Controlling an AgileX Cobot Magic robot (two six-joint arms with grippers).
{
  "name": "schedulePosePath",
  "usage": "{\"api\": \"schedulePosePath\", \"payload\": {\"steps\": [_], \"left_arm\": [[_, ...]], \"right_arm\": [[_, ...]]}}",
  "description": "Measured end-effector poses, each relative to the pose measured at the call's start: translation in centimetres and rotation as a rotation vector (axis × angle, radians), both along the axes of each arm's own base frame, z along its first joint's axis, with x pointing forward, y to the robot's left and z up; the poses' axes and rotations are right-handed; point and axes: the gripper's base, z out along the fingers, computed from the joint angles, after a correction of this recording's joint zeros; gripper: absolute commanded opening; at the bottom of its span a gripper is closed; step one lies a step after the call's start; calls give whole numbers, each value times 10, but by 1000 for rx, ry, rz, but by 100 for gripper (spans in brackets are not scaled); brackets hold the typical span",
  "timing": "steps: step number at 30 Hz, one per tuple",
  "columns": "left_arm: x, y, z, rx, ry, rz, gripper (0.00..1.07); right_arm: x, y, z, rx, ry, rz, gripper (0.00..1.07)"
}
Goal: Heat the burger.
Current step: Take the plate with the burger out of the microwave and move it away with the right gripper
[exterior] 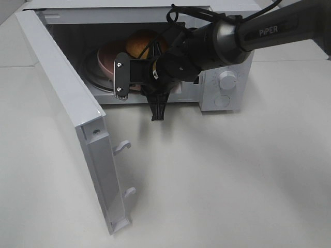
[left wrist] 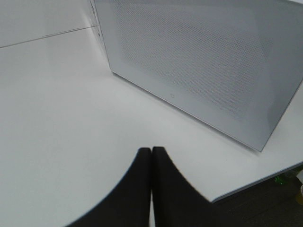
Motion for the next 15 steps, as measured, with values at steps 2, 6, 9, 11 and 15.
{"api": "schedulePosePath", "payload": {"steps": [2,6,9,11,15], "left_arm": [[0,0,0,0,0,0,0],[0,0,0,0,0,0,0],[0,0,0,0,0,0,0],[0,0,0,0,0,0,0],[0,0,0,0,0,0,0]], "right_arm": [[-1,0,2,-10,4,6,0],[-6,0,3,-36,43,34,0],[-7,-1,4,-45,58,46,0],[-10,-2,8,-48,71,52,0],[-15,-5,12,-62,71,73,0]]}}
